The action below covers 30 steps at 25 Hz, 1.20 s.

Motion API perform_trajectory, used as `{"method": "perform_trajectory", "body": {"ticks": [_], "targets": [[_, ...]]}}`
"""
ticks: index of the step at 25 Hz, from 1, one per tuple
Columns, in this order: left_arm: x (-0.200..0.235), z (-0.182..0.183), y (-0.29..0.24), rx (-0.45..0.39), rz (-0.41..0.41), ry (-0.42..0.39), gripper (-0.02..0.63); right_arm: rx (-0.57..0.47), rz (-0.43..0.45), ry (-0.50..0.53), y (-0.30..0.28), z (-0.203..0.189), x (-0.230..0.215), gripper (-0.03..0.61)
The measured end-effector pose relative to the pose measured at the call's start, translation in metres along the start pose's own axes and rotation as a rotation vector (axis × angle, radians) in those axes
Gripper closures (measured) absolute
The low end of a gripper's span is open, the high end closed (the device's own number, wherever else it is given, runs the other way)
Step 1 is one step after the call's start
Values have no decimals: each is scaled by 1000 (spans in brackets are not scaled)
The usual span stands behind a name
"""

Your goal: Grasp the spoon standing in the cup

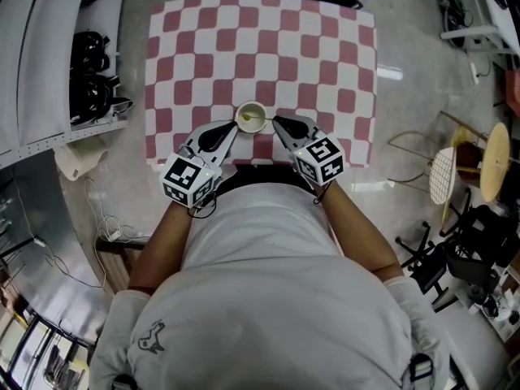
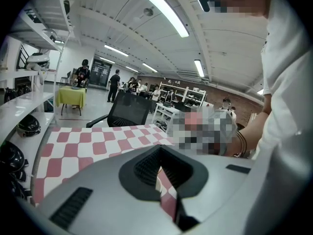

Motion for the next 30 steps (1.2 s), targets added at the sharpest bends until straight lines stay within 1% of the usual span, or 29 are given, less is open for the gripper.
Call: {"method": "perform_trajectory", "body": {"ticks": [6, 9, 15, 19, 23, 30], "targets": [[-1, 19, 19, -48, -17, -59, 603, -33, -78, 45, 16, 20, 0, 543], [-4, 24, 29, -64, -26, -74, 603, -54, -106, 60, 25, 31, 5, 543], [-7, 45, 45, -93, -47, -136, 603, -90, -160, 103, 37, 57, 12, 543], [-11, 48, 56, -109, -58, -145, 603, -116, -188, 87, 42, 68, 19, 543], [-10, 44, 64, -105, -71, -145, 603, -131, -212, 80, 47, 73, 26, 543], [-22, 34, 70, -104, -85, -146, 603, -176, -237, 103, 66, 84, 34, 544]]}}
Point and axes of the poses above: the fingertips, and each gripper's own axes: y backward along the fingers, x to its left, z out of its top, the point moved 4 cm from there along y, backward along the fingers, and after that the axes turned 15 degrees about y, right-handed, at the moved point
